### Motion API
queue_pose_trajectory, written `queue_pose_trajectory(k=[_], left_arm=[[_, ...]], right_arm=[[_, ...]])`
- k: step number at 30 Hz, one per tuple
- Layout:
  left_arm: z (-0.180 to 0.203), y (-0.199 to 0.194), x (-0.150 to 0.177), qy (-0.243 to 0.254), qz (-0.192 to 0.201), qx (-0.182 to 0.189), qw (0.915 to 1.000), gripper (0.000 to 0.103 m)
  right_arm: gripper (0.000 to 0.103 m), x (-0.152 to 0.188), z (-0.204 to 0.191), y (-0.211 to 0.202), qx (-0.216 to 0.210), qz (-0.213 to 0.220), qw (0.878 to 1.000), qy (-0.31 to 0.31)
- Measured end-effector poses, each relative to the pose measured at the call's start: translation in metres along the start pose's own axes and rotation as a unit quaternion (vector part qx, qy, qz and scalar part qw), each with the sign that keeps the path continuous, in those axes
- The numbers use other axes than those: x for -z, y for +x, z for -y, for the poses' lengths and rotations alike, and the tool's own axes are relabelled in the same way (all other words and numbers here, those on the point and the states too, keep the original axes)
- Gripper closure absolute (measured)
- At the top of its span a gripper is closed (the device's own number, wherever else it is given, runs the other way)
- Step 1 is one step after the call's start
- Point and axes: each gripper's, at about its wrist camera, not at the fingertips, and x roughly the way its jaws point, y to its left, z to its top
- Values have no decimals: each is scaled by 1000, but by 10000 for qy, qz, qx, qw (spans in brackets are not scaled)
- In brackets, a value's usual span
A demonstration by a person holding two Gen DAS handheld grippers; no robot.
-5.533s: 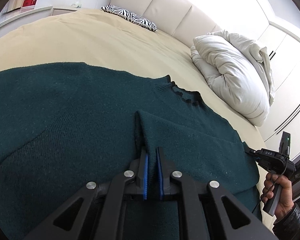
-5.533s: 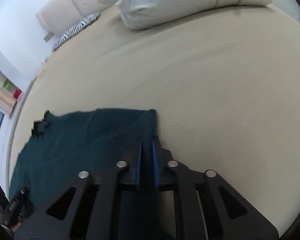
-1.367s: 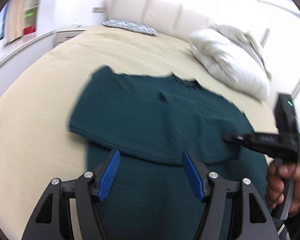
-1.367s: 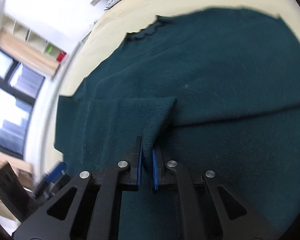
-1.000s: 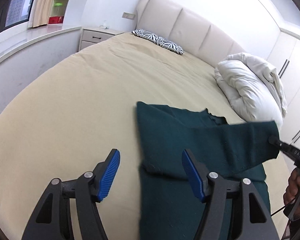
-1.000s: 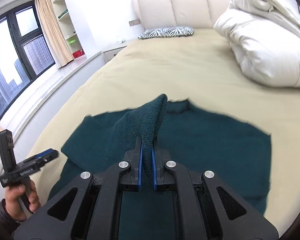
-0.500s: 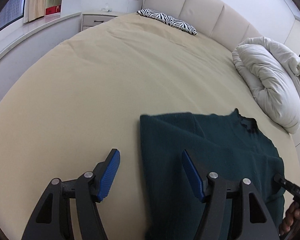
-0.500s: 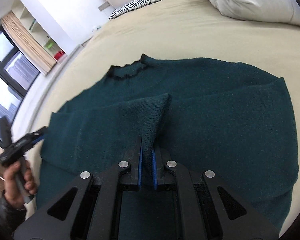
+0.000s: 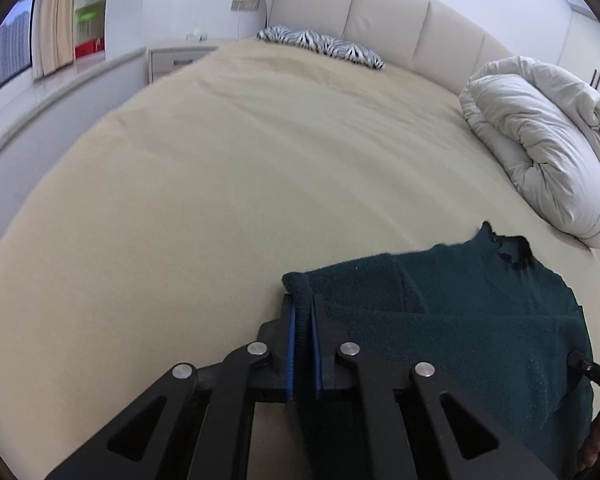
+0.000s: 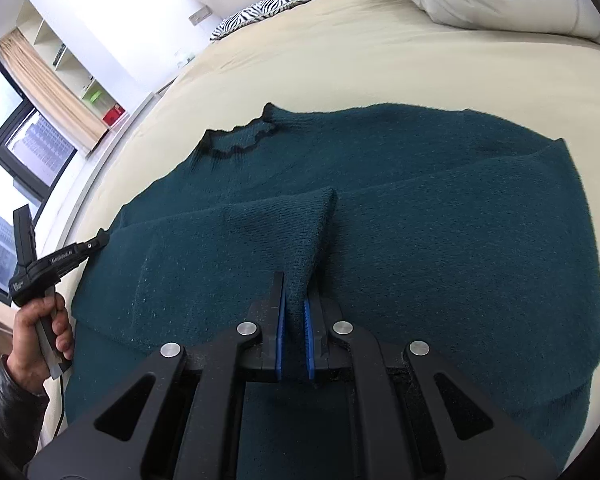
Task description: Fold small clothes
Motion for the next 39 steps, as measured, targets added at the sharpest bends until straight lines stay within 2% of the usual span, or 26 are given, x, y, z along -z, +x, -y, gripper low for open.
queue_pose_trajectory(k=[2,4,6,9,12,13,16,19,20,22,24,25,26,28,29,31,36,39], left_arm=[[2,-4,-3,105,128,-48,9999,95],[1,16,-1,167,-168,-157,9996,95],[-1,24,4,164,-189,-209,9995,95],[2,20,2,253,-195,-289,9991,93],[-6,-3,4,41,-6,-109,9999,91],[-8,-13,7,-18,65,-106,9999,88],[-11,-33,20,-109,65,-12,9999,59],[-8,-43,36,-38,-146,193,9997,48],[-5,-42,40,4,-224,181,9996,41],[-1,-37,51,158,-423,16,9990,39],[2,-35,57,268,-448,-64,9986,39],[3,-35,59,293,-439,-88,9986,43],[5,-34,60,334,-446,-33,9984,60],[9,-31,61,405,-529,202,9976,84],[12,-32,62,476,-514,197,9974,89],[15,-33,62,605,-420,203,9971,91],[10,-34,64,586,-372,210,9974,93],[10,-28,67,541,-373,161,9977,93]], right_arm=[[97,2,-3,-12,-40,151,9999,22],[97,4,-3,-16,-9,202,9998,32],[97,6,5,0,160,-51,9998,111],[97,6,18,7,-42,-66,9990,441],[97,4,9,4,44,-93,9998,185],[97,3,7,4,54,-84,9999,131],[95,1,3,-1,-4,-67,9999,83],[92,4,6,3,0,-203,9996,177],[92,5,7,4,-31,-227,9995,238],[89,6,10,2,-130,-212,9990,375],[88,8,11,2,-170,-226,9987,433],[88,11,12,-1,-165,-224,9988,415],[88,12,11,-1,-152,-219,9989,377],[91,13,10,-1,-73,-238,9994,250],[92,12,9,0,-33,-244,9994,225],[96,10,11,0,-16,-232,9992,314],[97,9,4,-12,28,-30,9994,345],[97,12,11,3,69,-208,9988,440]])
